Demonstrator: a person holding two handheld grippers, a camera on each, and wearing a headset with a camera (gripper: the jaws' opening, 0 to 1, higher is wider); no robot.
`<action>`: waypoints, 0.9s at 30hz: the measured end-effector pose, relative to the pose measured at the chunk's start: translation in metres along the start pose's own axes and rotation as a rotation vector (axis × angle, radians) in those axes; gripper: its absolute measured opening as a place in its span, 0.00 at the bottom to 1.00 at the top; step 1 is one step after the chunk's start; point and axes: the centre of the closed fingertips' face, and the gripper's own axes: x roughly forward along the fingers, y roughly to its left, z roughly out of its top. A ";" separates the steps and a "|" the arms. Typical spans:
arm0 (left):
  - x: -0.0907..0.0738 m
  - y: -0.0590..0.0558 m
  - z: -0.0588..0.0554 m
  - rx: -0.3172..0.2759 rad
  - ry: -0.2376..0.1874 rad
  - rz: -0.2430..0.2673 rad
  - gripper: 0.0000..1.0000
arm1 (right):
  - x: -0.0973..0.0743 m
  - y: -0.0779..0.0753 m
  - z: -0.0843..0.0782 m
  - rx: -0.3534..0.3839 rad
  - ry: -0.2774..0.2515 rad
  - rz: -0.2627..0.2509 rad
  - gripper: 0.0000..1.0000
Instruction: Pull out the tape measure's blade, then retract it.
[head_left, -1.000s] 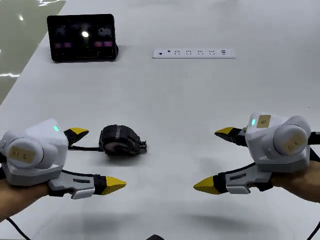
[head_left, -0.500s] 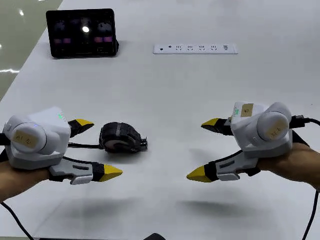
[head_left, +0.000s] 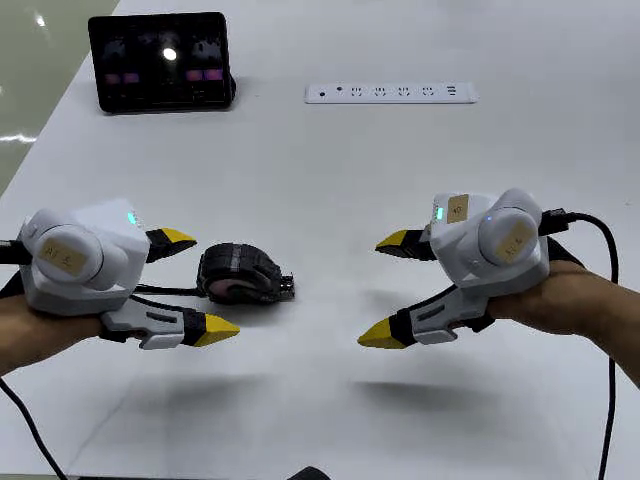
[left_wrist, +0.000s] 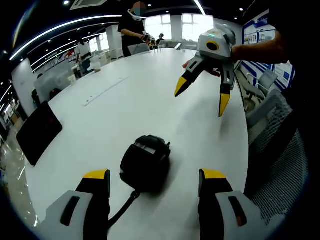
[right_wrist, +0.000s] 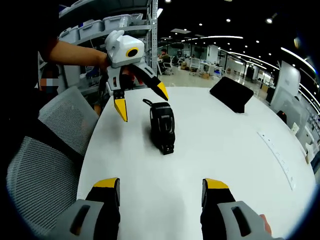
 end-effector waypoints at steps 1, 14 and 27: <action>0.001 0.001 0.000 0.005 0.003 -0.003 0.67 | 0.002 -0.001 0.000 -0.003 0.001 0.004 0.65; 0.011 0.009 0.002 0.067 0.041 -0.039 0.60 | 0.019 -0.008 0.009 -0.057 0.005 0.026 0.56; 0.017 0.012 -0.002 0.142 0.089 -0.098 0.47 | 0.041 -0.012 0.021 -0.144 0.000 0.068 0.44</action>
